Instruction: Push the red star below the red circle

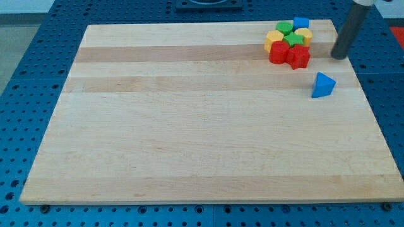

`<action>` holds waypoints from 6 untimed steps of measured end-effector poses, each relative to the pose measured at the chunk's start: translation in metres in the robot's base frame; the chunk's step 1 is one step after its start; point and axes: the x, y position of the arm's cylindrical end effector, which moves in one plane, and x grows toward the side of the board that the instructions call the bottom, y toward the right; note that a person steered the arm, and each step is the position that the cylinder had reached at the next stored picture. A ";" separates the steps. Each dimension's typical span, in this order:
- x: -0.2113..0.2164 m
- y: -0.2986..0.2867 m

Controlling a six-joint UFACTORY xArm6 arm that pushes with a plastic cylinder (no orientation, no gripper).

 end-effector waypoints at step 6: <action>0.068 -0.120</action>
